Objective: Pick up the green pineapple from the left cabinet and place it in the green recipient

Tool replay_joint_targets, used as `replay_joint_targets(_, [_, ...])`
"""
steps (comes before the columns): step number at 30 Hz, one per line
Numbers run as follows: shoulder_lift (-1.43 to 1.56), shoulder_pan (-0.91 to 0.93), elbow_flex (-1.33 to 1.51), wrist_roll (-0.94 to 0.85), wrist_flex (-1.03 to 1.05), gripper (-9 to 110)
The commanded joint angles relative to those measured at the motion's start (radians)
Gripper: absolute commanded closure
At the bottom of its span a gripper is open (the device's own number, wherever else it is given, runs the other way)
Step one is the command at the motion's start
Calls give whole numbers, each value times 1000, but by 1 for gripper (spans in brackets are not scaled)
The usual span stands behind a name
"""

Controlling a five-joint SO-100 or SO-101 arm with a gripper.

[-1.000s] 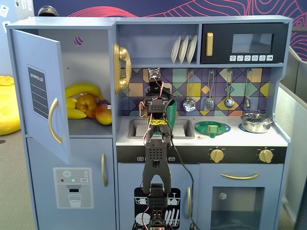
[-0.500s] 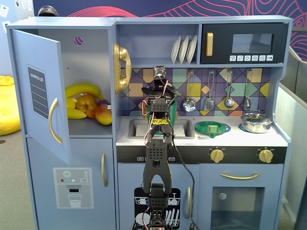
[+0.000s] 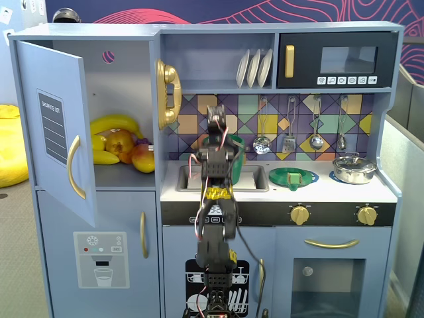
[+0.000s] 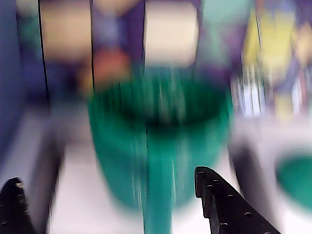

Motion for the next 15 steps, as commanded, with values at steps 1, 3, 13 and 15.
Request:
replay_joint_targets(1, [164, 14, 143, 32, 123, 68])
replay_joint_targets(3, [212, 9, 230, 25, 173, 75])
replay_joint_targets(13, [428, -21, 726, 38, 179, 101])
replay_joint_targets(15, [454, -28, 796, 84, 189, 101])
